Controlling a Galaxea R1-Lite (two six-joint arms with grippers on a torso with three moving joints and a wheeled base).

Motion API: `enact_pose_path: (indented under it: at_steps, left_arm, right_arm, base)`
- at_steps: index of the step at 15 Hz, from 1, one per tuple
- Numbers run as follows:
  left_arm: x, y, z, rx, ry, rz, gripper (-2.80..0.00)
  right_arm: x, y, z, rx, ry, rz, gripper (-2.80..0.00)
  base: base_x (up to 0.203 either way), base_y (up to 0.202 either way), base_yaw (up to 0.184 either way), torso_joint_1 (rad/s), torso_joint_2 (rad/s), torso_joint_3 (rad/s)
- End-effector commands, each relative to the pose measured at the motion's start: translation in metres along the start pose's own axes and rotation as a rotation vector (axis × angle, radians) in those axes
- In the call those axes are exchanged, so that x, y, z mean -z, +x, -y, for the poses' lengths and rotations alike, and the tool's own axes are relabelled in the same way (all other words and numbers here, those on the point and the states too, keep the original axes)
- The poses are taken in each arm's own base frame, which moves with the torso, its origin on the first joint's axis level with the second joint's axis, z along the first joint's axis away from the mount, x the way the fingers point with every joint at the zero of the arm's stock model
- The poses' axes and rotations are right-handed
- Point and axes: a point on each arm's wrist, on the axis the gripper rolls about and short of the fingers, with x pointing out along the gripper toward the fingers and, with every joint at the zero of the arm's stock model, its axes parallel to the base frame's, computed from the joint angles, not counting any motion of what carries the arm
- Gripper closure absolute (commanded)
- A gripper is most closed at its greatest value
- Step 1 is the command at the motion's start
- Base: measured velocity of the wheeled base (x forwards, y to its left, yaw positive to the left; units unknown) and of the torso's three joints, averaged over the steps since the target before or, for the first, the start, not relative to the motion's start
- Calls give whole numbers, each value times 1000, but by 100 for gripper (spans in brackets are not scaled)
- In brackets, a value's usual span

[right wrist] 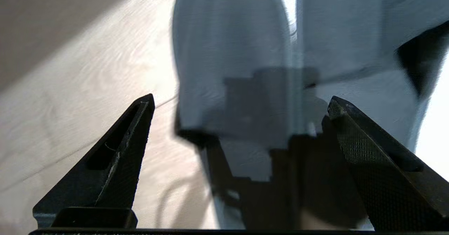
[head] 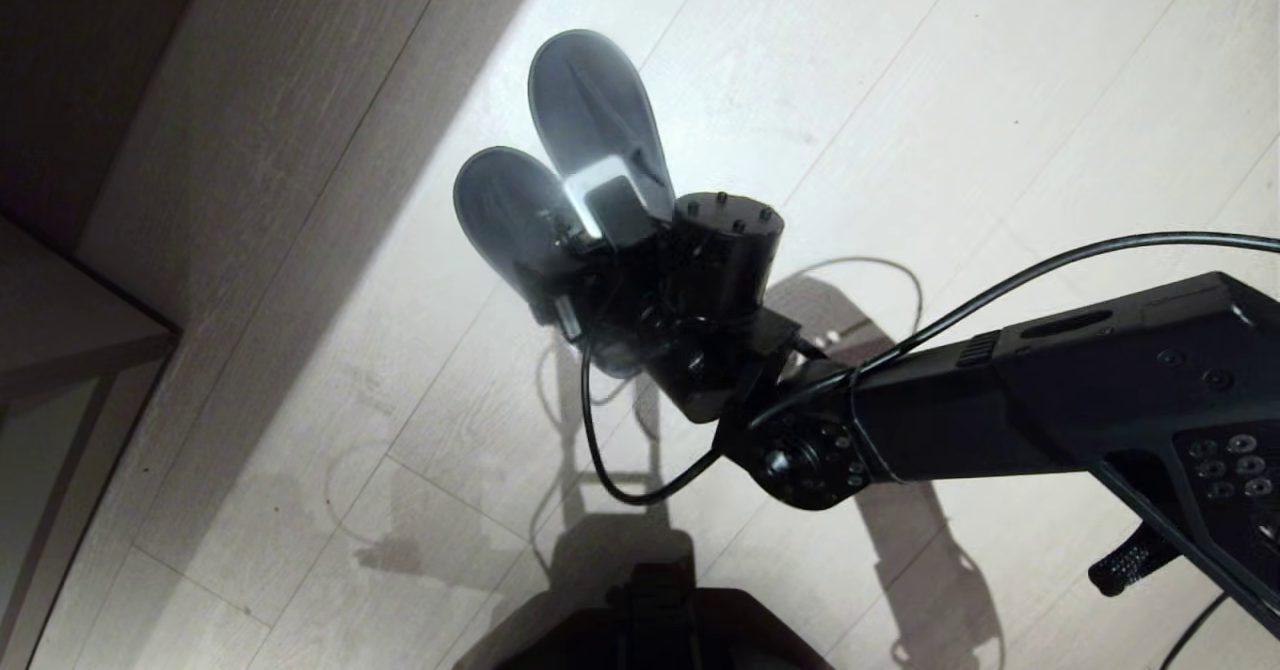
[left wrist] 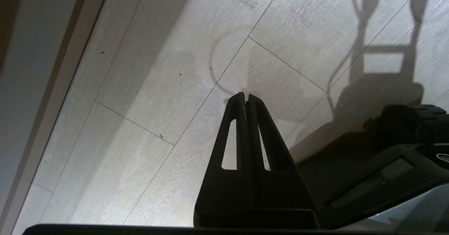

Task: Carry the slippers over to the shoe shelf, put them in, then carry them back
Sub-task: Pick up the slippers on the floor

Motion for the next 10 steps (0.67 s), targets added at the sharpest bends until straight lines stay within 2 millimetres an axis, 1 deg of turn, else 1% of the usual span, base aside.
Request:
enact_pose_path:
  at_steps: [1,3,5,8,10]
  left_arm:
    - [0,0,0,-1,-1,1,0]
    - [0,0,0,0,-2,1,0]
    - [0,0,0,0,-3,1,0]
    - [0,0,0,0,-4,1,0]
    - [0,0,0,0,-9,1,0]
  right_arm:
    - [5,-6,-14,5,-16,-36,-280]
    - [7,-11,-18,4,-37,-57,-280]
    - [11,-14,-18,24,-76,-87,-280]
    - [12,-23,-16,5,-110,-138,-280]
    - [18,-24,-16,-2,-123,-168,-280]
  base:
    - [0,0,0,0,0,0]
    - [0,0,0,0,0,0]
    - [0,0,0,0,0,0]
    - [0,0,0,0,0,0]
    - [0,0,0,0,0,0]
